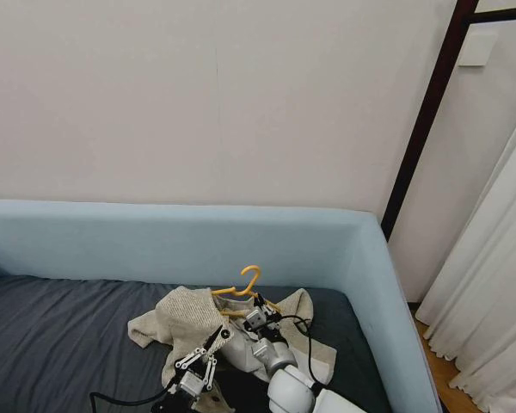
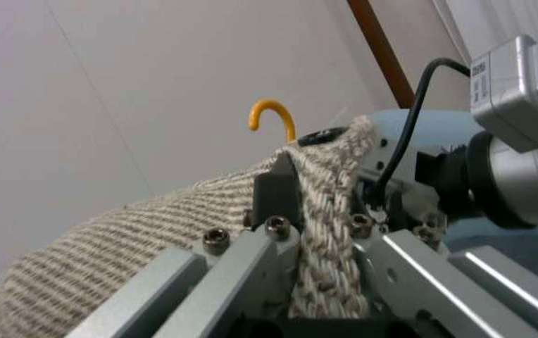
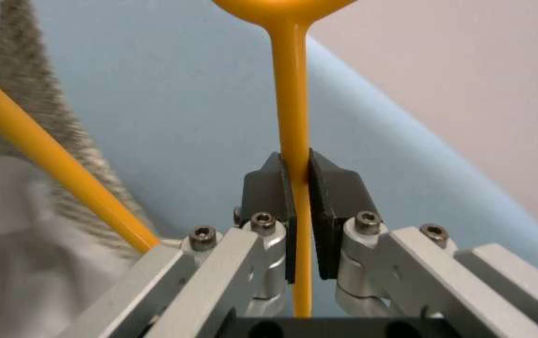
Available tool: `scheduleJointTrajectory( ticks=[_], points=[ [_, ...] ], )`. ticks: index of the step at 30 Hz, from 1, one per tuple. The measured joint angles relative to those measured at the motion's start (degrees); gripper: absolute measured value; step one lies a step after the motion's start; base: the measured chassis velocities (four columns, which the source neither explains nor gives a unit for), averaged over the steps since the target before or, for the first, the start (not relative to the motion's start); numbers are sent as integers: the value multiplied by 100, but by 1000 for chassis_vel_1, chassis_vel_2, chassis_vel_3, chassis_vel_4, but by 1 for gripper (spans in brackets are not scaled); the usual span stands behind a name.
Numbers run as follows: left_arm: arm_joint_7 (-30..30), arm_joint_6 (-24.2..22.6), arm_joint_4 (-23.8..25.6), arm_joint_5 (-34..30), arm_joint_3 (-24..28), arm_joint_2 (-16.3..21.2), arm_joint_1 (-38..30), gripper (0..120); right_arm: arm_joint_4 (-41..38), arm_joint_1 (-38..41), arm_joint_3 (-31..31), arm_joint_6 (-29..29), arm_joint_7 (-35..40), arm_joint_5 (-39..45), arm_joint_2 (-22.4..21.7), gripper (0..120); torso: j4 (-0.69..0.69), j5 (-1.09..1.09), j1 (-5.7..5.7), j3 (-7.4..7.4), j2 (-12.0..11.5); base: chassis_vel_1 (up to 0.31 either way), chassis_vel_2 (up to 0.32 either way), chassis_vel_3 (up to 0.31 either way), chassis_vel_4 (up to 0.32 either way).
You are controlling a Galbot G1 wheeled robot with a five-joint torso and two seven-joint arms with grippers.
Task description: Pick up the clothes from the sofa and hang them on the clothes hanger.
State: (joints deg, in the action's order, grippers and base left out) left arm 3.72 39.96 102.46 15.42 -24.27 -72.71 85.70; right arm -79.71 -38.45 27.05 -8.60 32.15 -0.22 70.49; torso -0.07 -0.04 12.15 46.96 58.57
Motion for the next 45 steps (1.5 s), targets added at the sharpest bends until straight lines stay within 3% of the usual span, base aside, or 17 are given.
scheduleJointTrajectory(
  ticks=[4, 9, 26, 31, 34, 45],
  points=[
    [-4, 35, 13, 23, -12, 34, 39, 0, 124, -59, -323, 2, -287, -960, -236, 4, -1, 0, 0, 0, 0, 0, 0, 0, 0],
    [-10, 36, 89, 25, -18, 45, 50, 0, 75, -210, -438, -372, -429, -1416, -362, 4, -1, 0, 0, 0, 0, 0, 0, 0, 0],
    [93, 81, 205, 114, -14, -34, 156, 0, -162, -415, -285, -562, -824, -1937, -472, 4, -1, -1, 0, 0, 0, 0, 0, 0, 0],
    [329, 268, 104, 277, 70, -182, 189, 0, -269, -414, -105, -623, -718, -1502, -348, 4, 0, 0, 0, 0, 0, 0, 0, 0, 0],
    [399, 448, -49, 569, 101, -332, 193, 0, -419, -365, 58, -796, -465, -679, -232, 4, 0, -1, 0, 0, 0, 0, 0, 0, 0],
    [244, 534, -320, 751, -15, -357, 220, 0, -859, -181, 131, -959, 154, 1326, -134, 4, 0, -1, 0, 0, 0, 0, 0, 0, 0]
  ],
)
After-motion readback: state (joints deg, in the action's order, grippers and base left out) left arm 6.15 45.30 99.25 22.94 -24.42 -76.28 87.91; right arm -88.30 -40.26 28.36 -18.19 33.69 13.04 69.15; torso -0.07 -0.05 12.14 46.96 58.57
